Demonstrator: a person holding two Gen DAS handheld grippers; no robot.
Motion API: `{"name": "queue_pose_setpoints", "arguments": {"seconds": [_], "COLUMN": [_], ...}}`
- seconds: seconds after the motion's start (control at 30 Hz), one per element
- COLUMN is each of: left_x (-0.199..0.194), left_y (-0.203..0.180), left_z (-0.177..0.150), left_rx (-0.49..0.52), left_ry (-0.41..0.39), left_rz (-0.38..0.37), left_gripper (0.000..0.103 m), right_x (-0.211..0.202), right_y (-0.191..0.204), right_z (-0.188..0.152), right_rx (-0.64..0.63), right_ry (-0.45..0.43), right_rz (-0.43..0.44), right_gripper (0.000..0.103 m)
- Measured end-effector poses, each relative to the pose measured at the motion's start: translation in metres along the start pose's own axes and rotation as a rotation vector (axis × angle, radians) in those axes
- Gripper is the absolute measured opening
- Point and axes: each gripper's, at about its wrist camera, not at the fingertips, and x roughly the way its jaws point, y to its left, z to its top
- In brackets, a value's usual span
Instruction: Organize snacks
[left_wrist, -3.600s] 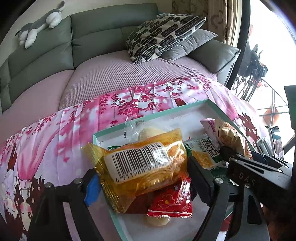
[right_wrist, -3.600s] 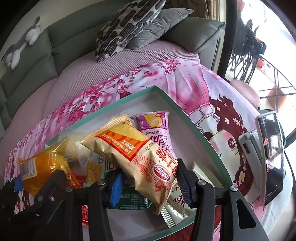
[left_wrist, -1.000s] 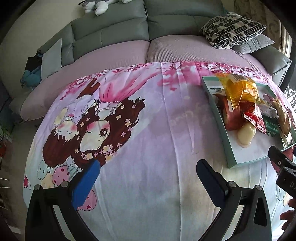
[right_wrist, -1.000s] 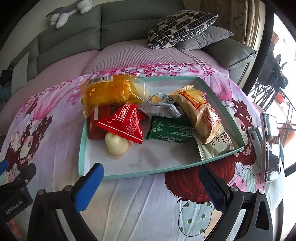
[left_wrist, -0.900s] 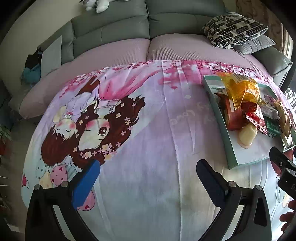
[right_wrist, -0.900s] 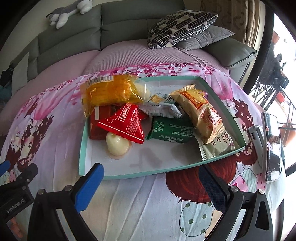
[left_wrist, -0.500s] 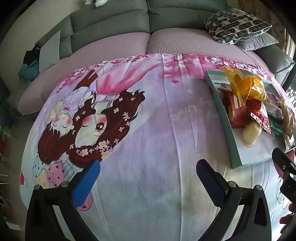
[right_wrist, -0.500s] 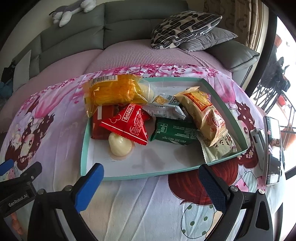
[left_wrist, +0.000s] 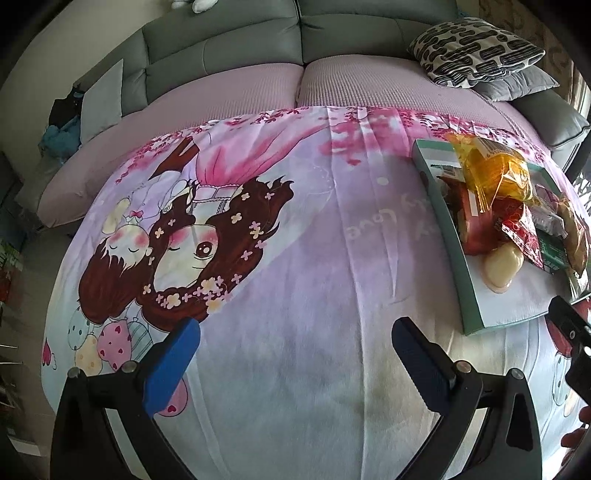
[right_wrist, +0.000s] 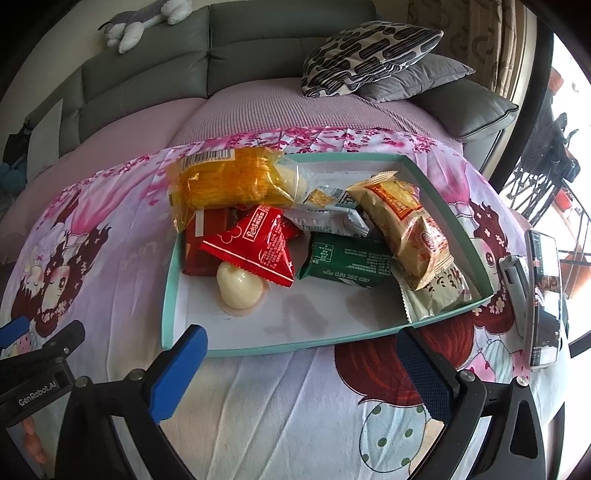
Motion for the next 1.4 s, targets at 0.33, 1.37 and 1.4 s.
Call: {"name": "queue_pose_setpoints", "arguments": {"seconds": [0.33,1.37,1.4], "left_x": [-0.007,-0.014,-0.014], "left_y": [-0.002,-0.002,-0.002], "left_z": [-0.002,-0.002,-0.002], "left_rx": [0.021,0.019,0.019], "left_ry": [-0.001,-0.026,-0.024], "left_rz": [0.01,0.025,0.024], "left_gripper": [0.103,0.103,0.103], "right_x": [-0.011,-0.013,-0.013], "right_y": [-0.005,-0.003,-0.002], "right_z": [0.002,0.001,0.001], "right_rx": [0.001,-0.014,-0.014], "right_ry": [-0.015,-0.012,-0.013], "right_rz": [-0.017,-0.01,-0.011], "right_gripper": [0.103,0.103,0.103]}}
